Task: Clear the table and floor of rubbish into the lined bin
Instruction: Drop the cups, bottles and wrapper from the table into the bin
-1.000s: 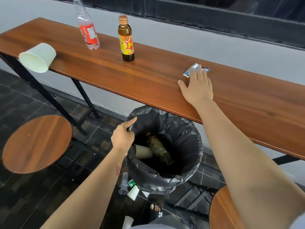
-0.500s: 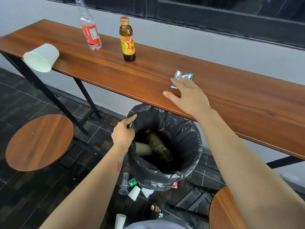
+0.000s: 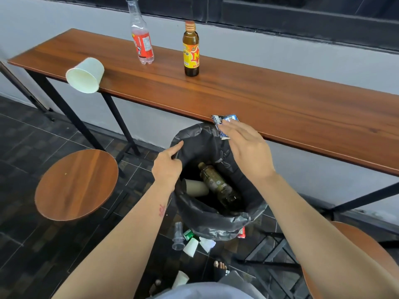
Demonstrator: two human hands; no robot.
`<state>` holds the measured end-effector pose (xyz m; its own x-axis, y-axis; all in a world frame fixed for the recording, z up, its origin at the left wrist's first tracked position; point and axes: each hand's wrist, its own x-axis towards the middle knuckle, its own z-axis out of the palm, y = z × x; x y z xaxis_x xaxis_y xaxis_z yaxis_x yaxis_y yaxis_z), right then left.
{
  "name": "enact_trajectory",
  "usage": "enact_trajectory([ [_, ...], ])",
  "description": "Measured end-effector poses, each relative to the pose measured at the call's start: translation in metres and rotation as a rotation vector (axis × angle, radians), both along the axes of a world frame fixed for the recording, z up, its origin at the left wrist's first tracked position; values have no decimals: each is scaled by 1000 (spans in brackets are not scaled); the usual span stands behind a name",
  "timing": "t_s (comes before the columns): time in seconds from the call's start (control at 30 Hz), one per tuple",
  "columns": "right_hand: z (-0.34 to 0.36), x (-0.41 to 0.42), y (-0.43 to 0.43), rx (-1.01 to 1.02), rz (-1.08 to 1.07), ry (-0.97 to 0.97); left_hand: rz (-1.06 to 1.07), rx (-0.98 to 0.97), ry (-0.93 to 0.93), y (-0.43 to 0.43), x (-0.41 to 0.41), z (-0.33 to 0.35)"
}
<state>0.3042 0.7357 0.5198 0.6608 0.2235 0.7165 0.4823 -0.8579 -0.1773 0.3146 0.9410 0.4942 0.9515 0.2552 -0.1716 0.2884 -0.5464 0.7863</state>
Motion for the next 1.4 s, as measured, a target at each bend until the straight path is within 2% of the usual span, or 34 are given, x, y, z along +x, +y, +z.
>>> enact_trajectory([
  [0.1,-10,-14,32,7,29,-39,-25,1,-19,27,-1,4],
  [0.2,-31,-22,61,-15,33,46,-38,-5,-19,57,-2,4],
  [0.23,-40,-24,71,-32,6,125,-35,-12,-15,67,-3,4],
  [0.3,-56,-26,87,-122,-93,405,-34,-34,-12,86,-4,4],
  [0.37,-73,-24,100,-320,-201,675,-43,-45,-13,102,-6,4],
  [0.43,-83,-23,112,-418,-223,835,-62,-38,-15,115,-7,4],
  [0.53,-91,-20,125,-259,-168,1125,-76,-29,-13,127,-7,5],
  [0.6,-93,-17,130,-170,-148,1207,-76,-27,-8,133,-4,4],
  [0.7,-87,-9,132,-92,-122,1163,-57,-26,-15,138,1,3],
  [0.8,-66,3,134,2,-53,1003,-31,-6,-21,138,11,3],
  [0.97,-8,29,139,208,49,460,29,24,-39,127,25,5],
  [1.07,22,54,134,329,23,247,39,48,-44,125,30,6],
  [1.17,41,84,130,396,-75,223,71,32,-24,130,37,7],
  [1.4,45,161,128,428,-312,415,124,-43,33,146,70,2],
])
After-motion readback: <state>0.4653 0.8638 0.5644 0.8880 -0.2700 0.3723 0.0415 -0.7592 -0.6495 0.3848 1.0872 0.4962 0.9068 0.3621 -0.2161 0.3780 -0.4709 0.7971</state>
